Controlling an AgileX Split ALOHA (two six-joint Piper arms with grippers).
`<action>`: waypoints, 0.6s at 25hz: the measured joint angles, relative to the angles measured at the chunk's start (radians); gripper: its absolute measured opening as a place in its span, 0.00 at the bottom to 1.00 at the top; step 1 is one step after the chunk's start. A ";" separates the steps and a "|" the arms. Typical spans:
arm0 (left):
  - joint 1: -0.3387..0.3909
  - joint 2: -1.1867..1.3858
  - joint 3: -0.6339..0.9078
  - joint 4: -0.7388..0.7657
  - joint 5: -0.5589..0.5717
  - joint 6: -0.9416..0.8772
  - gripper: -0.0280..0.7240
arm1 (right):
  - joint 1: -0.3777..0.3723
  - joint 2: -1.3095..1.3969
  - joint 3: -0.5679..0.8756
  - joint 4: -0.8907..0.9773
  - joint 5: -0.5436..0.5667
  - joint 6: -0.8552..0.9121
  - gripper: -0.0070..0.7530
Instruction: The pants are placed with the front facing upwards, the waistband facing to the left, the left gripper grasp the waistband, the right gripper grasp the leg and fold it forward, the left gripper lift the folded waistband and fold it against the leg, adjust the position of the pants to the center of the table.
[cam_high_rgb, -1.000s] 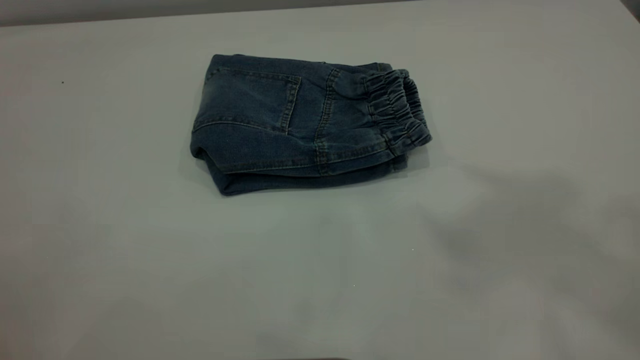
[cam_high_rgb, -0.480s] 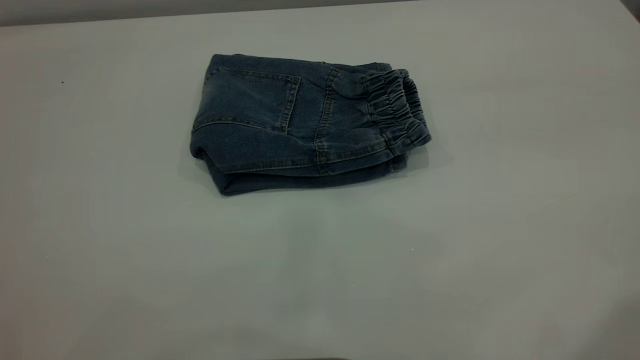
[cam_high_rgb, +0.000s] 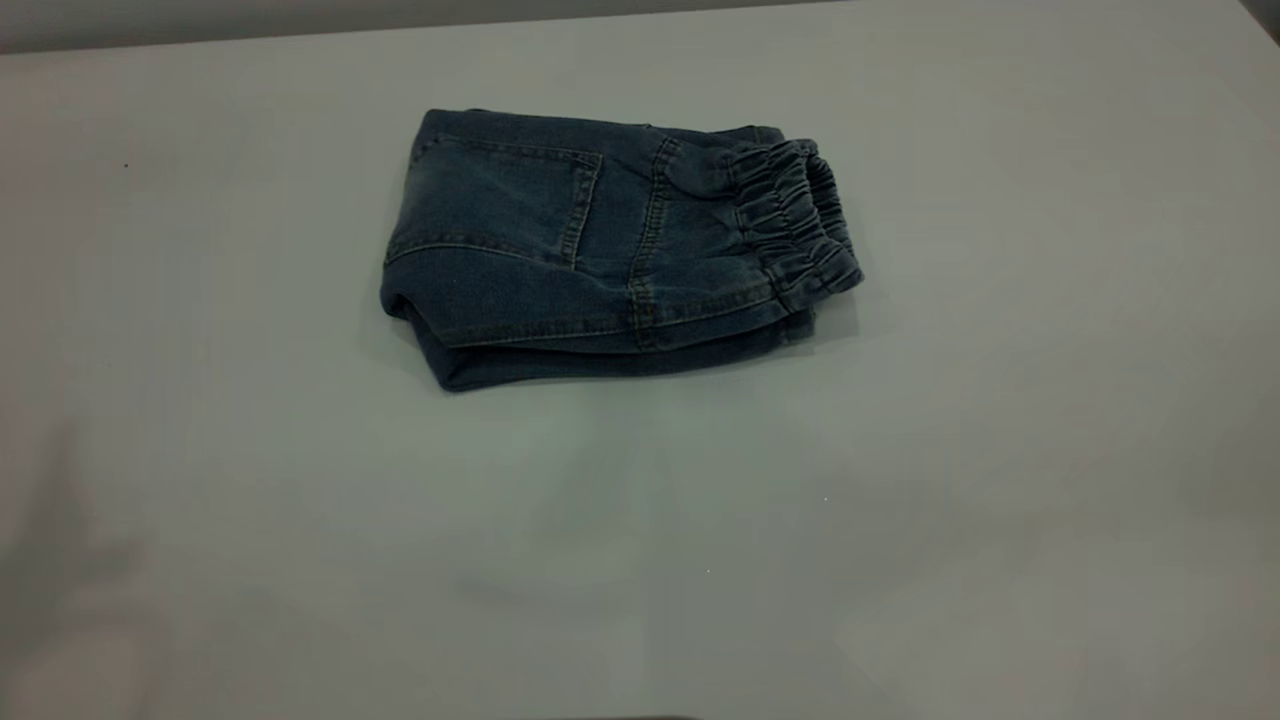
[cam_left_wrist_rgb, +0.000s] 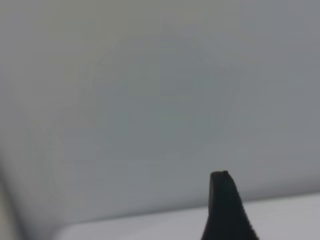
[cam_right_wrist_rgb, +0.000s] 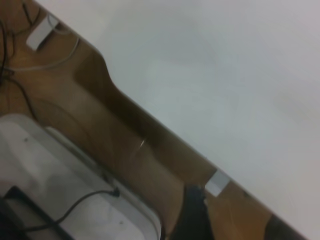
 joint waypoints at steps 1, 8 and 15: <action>0.000 0.000 0.028 0.000 0.047 -0.036 0.56 | 0.000 -0.020 0.020 -0.001 -0.008 0.000 0.67; 0.000 0.001 0.185 0.001 0.448 -0.334 0.56 | 0.000 -0.118 0.097 -0.004 -0.034 0.000 0.67; 0.000 0.001 0.290 0.026 0.736 -0.508 0.56 | 0.000 -0.128 0.116 -0.028 -0.070 -0.015 0.67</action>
